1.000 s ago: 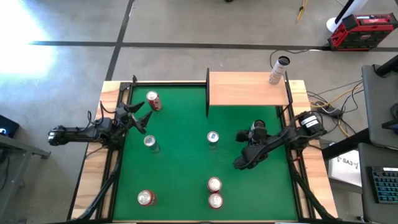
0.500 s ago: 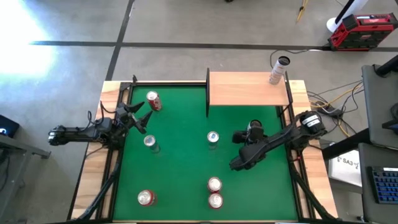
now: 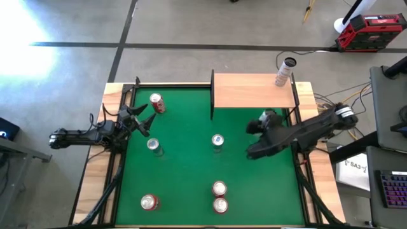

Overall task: Place canned beverage on shelf
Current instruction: Put the white yellow soda can on the shelf aligned with the other white yellow soda can

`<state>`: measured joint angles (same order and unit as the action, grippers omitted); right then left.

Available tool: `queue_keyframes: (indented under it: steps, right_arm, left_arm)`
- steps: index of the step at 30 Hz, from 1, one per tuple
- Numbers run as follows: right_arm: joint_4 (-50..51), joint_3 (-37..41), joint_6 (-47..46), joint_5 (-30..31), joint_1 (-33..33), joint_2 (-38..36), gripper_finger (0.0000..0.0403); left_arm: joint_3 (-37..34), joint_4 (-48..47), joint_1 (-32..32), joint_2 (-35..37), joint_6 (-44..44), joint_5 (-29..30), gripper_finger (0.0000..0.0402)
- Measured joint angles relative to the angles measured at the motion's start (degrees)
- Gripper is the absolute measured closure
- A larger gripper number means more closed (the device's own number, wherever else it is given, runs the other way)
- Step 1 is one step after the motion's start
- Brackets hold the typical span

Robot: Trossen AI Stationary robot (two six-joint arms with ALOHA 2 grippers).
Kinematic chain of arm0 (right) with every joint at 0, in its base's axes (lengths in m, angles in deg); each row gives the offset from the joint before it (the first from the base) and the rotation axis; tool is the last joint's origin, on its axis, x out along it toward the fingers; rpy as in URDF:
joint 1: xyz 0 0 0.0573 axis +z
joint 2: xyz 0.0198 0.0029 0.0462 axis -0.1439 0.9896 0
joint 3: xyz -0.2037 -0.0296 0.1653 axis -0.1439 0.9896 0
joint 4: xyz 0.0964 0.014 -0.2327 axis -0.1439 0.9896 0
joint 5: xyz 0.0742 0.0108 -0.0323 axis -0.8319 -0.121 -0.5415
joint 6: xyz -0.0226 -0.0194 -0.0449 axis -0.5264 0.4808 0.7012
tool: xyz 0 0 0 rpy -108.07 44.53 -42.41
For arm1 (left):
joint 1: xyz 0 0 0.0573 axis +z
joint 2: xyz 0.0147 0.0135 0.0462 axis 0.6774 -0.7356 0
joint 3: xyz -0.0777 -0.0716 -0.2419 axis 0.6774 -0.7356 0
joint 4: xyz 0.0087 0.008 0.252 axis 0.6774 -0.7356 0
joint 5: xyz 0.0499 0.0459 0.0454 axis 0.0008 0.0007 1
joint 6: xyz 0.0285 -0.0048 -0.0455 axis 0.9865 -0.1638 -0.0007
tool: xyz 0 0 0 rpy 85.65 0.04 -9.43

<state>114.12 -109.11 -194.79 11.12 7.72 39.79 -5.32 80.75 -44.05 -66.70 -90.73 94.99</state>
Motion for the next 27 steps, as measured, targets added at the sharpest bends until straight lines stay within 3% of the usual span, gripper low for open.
queue_keyframes:
  steps: [7,13,27]
  right_arm:
    - [-0.2,-2.4,15.5,1.9,-6.9,-6.2,0.0142]
    - [-0.3,-5.3,25.4,7.7,-10.7,-8.7,0.0141]
    - [-0.3,-3.5,32.4,12.0,-24.1,-10.6,0.0140]
  left_arm:
    - [0.0,0.0,0.0,0.0,0.0,0.0,0.0078]
    - [0.0,0.0,0.0,0.0,0.0,0.0,0.0078]
    - [0.0,0.1,0.0,0.0,0.0,0.0,0.0078]
